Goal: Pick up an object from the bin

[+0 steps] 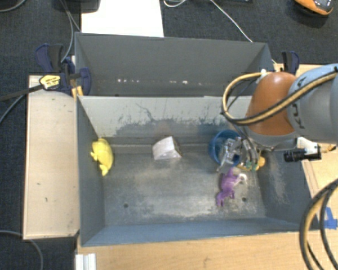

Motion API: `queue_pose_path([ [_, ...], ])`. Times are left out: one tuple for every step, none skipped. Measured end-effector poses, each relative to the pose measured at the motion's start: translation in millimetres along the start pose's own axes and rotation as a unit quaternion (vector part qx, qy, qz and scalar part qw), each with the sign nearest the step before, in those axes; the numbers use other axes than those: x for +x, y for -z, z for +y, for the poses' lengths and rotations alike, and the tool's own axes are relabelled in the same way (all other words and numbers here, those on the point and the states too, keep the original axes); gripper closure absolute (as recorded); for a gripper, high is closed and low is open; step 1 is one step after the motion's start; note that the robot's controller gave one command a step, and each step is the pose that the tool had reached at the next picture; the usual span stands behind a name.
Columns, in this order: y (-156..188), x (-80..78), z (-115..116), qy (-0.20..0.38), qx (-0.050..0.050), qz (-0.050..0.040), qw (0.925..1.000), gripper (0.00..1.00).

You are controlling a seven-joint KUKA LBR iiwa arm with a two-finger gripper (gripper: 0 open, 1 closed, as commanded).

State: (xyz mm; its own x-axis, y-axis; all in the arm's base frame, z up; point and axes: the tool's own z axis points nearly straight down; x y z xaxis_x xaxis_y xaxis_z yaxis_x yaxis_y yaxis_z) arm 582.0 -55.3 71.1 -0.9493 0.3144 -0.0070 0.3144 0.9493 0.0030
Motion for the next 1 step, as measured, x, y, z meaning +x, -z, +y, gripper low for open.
queue_pose_path([
  [187.9, -11.4, -9.1, -0.002, -0.002, -0.0060, 1.0000, 1.00],
])
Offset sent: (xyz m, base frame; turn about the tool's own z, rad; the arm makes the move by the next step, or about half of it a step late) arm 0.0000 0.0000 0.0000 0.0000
